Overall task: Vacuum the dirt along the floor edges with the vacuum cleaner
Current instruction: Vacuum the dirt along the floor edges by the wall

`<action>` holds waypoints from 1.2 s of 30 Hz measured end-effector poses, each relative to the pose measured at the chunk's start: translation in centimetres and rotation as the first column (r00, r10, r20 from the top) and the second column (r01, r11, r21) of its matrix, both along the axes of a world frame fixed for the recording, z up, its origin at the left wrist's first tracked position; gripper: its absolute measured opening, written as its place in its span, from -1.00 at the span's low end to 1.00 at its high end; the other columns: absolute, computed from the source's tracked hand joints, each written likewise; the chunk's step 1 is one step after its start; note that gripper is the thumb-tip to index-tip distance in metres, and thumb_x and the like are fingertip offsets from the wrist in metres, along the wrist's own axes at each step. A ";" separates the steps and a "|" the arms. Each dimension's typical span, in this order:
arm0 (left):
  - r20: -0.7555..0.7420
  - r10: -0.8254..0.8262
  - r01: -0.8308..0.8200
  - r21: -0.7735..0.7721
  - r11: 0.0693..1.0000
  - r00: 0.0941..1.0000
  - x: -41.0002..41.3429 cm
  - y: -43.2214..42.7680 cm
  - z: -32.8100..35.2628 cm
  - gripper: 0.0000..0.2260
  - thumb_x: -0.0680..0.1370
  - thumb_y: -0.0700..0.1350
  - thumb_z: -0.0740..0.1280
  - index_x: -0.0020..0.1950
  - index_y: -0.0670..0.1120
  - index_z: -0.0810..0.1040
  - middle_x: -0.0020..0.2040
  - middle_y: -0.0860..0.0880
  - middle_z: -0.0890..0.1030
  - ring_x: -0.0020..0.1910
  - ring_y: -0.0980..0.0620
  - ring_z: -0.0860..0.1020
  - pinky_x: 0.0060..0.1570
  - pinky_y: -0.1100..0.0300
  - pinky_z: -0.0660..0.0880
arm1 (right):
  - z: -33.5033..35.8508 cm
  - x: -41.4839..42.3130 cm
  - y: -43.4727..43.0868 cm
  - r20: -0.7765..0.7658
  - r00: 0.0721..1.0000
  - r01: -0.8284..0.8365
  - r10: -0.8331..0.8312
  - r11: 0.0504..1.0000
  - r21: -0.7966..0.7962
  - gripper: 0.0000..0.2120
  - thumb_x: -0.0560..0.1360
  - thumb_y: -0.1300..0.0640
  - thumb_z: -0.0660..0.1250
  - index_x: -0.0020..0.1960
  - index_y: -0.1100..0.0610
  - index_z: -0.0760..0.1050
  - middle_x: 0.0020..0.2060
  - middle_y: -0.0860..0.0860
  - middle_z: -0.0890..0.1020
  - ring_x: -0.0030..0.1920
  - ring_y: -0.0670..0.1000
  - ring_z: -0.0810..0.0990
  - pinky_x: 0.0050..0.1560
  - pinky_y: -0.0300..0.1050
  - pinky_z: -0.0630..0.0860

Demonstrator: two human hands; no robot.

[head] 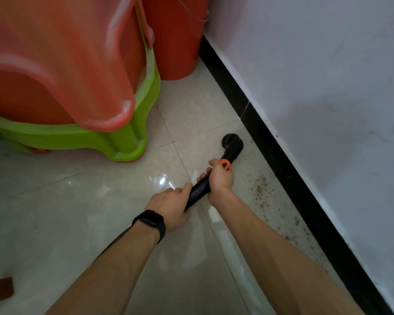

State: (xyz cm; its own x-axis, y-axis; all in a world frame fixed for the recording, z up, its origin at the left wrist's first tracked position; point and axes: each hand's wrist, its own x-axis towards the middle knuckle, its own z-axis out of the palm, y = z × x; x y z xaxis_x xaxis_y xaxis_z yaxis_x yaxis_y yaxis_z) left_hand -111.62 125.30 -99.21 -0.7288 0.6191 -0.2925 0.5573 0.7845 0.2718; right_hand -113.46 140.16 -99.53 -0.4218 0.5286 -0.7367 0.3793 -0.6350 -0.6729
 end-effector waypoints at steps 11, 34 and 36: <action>0.028 0.068 -0.069 0.058 0.996 0.997 -1.1 0.4 -0.5 -0.63 0.55 0.04 0.27 0.28 0.01 0.24 0.07 -0.04 0.56 0.00 -0.07 0.51 -0.24 0.10 0.34 | -0.5 -1.8 0.6 -0.018 1.000 -0.022 0.022 1.000 0.010 -0.92 0.54 0.26 0.35 -0.09 0.19 0.46 -0.48 0.00 0.48 -0.56 -0.02 0.46 -0.43 -0.13 0.54; 0.061 0.119 -0.123 0.063 0.990 0.991 -1.8 -0.5 -0.6 -0.44 0.46 -0.13 0.35 0.40 0.04 0.21 0.21 -0.04 0.45 0.02 -0.11 0.50 -0.18 0.04 0.44 | -0.5 -2.7 2.4 -0.087 0.996 0.023 -0.026 0.999 -0.028 -0.85 0.59 0.21 0.40 0.11 0.20 0.48 -0.33 0.06 0.54 -0.48 0.01 0.60 -0.37 -0.06 0.62; 0.012 0.062 -0.062 0.029 0.998 0.998 -1.5 -2.8 -0.4 -0.32 0.48 -0.14 0.32 0.52 0.07 0.08 0.29 -0.02 0.42 0.07 -0.13 0.49 -0.07 0.01 0.48 | -0.7 -2.1 0.4 -0.094 0.995 0.028 -0.033 0.998 -0.054 -0.87 0.60 0.21 0.38 0.10 0.20 0.46 -0.33 0.06 0.54 -0.47 0.03 0.62 -0.36 -0.06 0.62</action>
